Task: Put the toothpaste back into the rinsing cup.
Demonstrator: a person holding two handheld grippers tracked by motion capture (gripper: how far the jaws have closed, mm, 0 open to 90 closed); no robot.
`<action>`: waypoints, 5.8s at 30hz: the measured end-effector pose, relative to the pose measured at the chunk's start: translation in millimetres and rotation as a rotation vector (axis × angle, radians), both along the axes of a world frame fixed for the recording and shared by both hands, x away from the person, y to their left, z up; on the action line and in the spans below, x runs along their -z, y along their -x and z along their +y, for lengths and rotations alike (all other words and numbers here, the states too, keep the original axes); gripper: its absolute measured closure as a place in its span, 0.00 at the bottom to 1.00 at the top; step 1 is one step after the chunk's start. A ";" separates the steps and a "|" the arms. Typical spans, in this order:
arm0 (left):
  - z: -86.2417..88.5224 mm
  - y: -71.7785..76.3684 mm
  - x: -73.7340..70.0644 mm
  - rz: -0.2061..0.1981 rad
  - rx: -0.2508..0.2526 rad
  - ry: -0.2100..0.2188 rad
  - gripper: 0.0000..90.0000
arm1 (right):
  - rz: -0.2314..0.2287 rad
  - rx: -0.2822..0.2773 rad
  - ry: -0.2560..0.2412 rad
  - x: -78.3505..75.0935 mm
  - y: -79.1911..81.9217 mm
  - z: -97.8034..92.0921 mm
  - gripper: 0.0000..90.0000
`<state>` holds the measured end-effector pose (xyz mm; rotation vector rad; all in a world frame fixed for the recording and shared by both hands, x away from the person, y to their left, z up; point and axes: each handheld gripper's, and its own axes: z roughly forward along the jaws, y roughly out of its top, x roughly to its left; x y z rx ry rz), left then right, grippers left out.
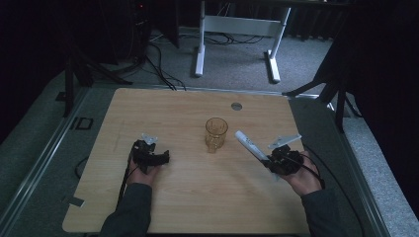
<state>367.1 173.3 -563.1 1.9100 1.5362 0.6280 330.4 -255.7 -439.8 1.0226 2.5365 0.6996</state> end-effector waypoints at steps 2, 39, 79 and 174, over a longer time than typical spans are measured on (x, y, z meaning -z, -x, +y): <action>0.0 0.0 0.0 0.000 0.000 0.000 0.16 | -0.001 0.002 0.000 -1.1 -1.0 0.2 0.84; 0.0 -0.1 0.0 0.000 0.002 0.000 0.16 | -0.016 -0.041 0.021 -22.1 -21.9 19.9 0.84; -45.7 7.4 -30.4 -0.065 0.150 0.053 0.39 | -0.018 -0.064 0.018 -29.0 -34.8 32.8 0.84; -156.4 -12.7 -34.5 -0.048 0.355 0.150 0.75 | 0.042 -0.097 0.072 -40.9 -73.7 75.6 0.84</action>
